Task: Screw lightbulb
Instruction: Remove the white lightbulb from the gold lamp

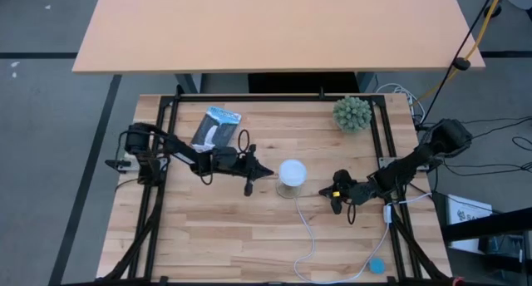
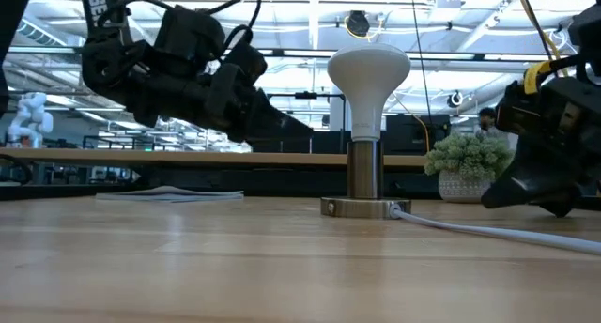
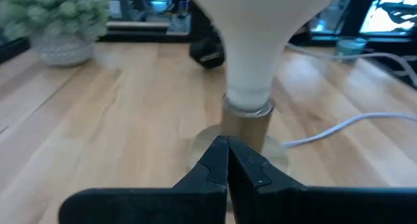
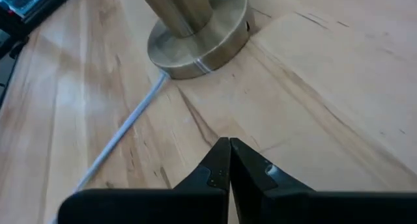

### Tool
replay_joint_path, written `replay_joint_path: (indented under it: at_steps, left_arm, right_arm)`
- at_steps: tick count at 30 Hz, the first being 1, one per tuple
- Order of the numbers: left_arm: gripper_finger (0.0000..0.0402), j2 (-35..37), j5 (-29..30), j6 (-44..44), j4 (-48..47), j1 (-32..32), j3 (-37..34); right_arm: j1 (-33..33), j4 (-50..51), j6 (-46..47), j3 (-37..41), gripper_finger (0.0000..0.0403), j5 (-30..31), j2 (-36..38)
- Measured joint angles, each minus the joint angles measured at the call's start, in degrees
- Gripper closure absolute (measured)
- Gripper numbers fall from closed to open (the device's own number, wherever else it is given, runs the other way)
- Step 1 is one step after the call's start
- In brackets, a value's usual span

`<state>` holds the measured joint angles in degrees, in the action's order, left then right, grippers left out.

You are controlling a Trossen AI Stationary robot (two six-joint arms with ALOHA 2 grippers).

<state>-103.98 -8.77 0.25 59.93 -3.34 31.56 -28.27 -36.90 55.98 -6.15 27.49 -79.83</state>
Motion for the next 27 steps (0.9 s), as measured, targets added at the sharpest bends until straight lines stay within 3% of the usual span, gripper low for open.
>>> replay_joint_path:
  at_steps: [21, 27]
  left_arm:
    - [0.0401, 0.0, -0.8, 1.7, -0.9, 0.6, 0.1]
    - [0.0401, 0.0, -0.8, 1.7, -0.9, -0.3, 0.1]
  right_arm:
    - [0.0, -1.4, -4.4, 0.0, 0.0403, -0.1, 0.0]
    - [0.0, -1.5, -6.7, 0.0, 0.0403, 3.0, 0.0]
